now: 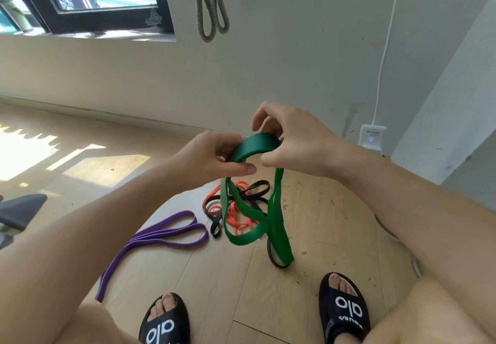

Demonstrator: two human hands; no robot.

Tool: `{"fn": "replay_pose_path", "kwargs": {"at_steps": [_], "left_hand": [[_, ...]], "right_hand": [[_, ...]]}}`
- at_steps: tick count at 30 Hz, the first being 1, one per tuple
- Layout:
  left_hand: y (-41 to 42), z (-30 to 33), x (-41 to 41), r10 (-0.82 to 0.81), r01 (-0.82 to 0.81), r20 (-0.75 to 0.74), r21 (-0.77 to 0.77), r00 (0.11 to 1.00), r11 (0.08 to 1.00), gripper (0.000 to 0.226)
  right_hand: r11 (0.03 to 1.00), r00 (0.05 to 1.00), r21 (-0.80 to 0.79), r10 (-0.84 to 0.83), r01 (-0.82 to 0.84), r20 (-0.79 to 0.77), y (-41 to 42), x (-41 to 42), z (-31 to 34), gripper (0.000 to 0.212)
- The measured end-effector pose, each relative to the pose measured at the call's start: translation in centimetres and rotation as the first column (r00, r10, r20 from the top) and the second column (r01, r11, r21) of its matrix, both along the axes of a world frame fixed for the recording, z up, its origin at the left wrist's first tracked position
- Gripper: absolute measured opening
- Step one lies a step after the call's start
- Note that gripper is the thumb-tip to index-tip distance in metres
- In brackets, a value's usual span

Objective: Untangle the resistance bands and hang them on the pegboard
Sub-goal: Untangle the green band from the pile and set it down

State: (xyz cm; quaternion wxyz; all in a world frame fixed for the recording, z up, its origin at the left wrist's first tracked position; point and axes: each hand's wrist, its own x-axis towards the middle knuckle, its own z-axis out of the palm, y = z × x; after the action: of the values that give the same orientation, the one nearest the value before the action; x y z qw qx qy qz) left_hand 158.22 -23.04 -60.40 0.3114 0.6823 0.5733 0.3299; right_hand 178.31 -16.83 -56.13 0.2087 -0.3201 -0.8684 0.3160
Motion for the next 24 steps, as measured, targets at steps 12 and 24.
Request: {"fn": "replay_pose_path", "kwargs": {"at_steps": [12,24], "left_hand": [[-0.1,0.6,-0.6,-0.029,0.029,-0.018,-0.023,0.999,0.999,0.034],[0.0,-0.9,1.1,-0.067,0.077,0.178,-0.048,0.982,0.996,0.049]], "right_hand": [[0.985,0.99,-0.167,-0.063,0.041,-0.126,0.0,-0.4,0.5,0.043],[0.87,0.932,-0.491,-0.146,-0.039,-0.333,-1.3,-1.6,0.8,0.051]]}}
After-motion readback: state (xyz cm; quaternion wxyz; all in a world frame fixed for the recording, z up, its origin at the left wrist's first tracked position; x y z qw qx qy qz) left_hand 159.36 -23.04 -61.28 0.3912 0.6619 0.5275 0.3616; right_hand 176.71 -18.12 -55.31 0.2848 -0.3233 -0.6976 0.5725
